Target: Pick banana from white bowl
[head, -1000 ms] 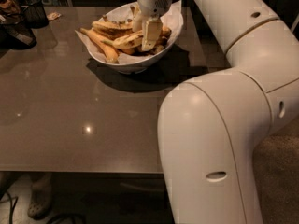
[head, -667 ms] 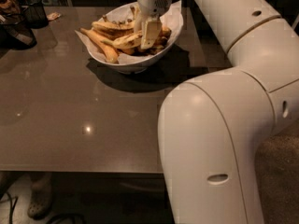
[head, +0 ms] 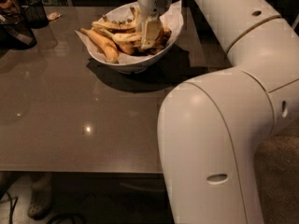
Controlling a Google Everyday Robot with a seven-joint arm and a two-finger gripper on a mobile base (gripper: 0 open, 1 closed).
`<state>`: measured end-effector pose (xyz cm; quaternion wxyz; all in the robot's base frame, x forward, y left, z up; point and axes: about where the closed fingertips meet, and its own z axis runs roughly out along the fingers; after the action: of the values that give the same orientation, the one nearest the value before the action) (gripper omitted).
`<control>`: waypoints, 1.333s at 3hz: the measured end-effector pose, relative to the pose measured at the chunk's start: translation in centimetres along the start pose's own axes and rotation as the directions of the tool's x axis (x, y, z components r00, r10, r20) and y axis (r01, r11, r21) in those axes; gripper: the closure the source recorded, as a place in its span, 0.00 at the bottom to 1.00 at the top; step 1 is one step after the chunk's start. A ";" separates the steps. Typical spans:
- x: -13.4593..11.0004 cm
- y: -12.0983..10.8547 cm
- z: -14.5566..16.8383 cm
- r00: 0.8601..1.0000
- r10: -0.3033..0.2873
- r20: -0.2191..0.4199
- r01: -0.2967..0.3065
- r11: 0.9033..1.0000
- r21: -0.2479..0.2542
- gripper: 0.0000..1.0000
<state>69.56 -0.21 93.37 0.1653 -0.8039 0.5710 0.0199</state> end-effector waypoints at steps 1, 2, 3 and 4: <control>0.0 -0.2 -1.9 0.999 0.033 -0.007 -0.033 0.998 0.051 1.00; -0.6 0.7 -4.2 0.998 0.056 -0.008 -0.056 0.996 0.069 1.00; -1.2 2.2 -6.6 0.996 0.091 0.011 -0.092 0.991 0.094 1.00; -1.4 1.7 -6.5 0.996 0.089 0.016 -0.090 0.989 0.114 1.00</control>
Offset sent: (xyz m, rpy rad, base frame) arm -0.0542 -0.0257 0.0668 -0.0020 -0.0090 -0.0969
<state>66.47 -1.30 99.45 0.2132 -0.7665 0.6058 -0.0009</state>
